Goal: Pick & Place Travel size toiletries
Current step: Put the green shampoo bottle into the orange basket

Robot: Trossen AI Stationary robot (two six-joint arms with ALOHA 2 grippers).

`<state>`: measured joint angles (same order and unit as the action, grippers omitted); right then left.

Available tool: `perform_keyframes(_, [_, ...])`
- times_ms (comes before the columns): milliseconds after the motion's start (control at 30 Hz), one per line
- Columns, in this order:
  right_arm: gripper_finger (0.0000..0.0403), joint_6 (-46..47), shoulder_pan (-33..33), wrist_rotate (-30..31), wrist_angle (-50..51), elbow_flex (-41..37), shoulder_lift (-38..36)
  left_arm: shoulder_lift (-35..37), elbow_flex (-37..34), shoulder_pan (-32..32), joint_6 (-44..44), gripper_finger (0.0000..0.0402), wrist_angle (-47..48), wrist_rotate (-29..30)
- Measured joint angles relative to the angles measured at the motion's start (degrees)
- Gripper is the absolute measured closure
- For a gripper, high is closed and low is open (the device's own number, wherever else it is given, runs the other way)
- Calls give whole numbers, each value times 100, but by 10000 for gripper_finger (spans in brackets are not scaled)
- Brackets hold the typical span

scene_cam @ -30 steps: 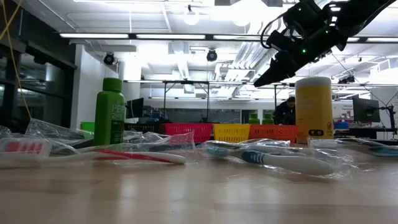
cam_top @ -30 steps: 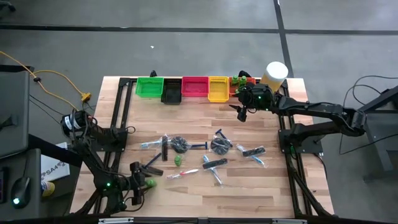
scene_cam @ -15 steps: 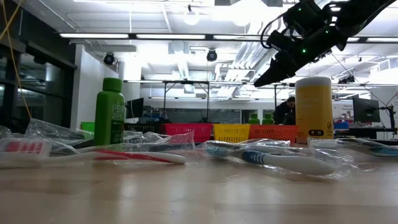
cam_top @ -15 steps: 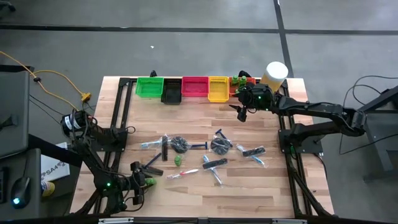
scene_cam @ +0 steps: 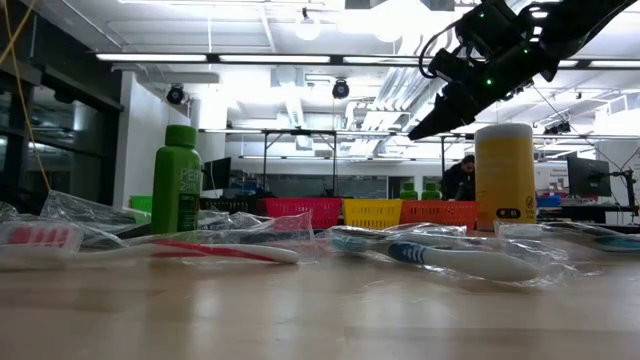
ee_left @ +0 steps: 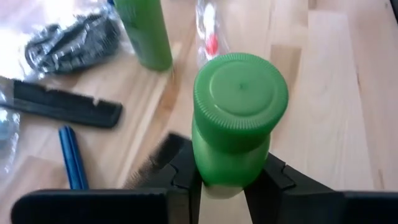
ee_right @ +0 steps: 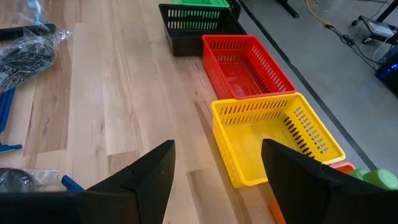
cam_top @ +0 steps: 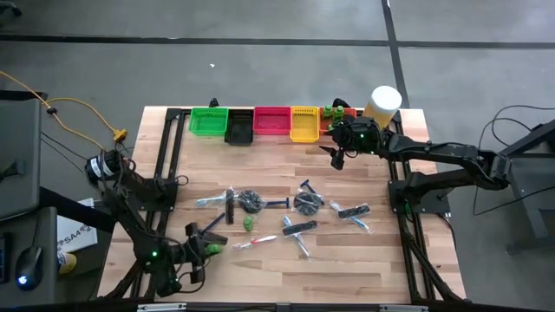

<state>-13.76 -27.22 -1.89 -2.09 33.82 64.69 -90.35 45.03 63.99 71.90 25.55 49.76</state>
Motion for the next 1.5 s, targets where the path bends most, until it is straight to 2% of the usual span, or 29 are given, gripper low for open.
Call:
perform_keyframes(200, [169, -2, -1, -149, -33, 0, 0, 530, 464, -726, -1117, 315, 349, -142])
perform_keyframes(567, [169, 2, 1, -333, -72, 0, 0, 1596, 942, -2409, -4325, 311, 896, -143])
perform_keyframes(700, [169, 5, 25, -984, -251, -2, 0, 1791, 1023, -3179, -5397, 311, 828, -143])
perform_keyframes(800, [169, 7, 133, -1732, -803, -2, 0, 1788, 1088, -3823, -6127, 310, 759, -179])
perform_keyframes(867, [169, -92, 275, -1918, -1152, -2, 24, 1788, 1089, -4240, -6649, 310, 533, -287])
perform_keyframes(1000, [172, -572, 669, -1641, -1828, -2, 284, 1678, 1089, -5065, -7501, 310, -98, -673])
perform_keyframes(1133, [182, -1000, 1051, -1313, -2725, -2, 775, 1535, 1091, -5692, -8143, 310, -790, -1415])
perform_keyframes(1333, [191, -1445, 1431, -718, -4351, -2, 1690, 1323, 1091, -6262, -8367, 310, -1291, -2171])
perform_keyframes(1500, [192, -1588, 1560, -706, -5571, -2, 2324, 1080, 1091, -6511, -8392, 310, -1450, -2396])
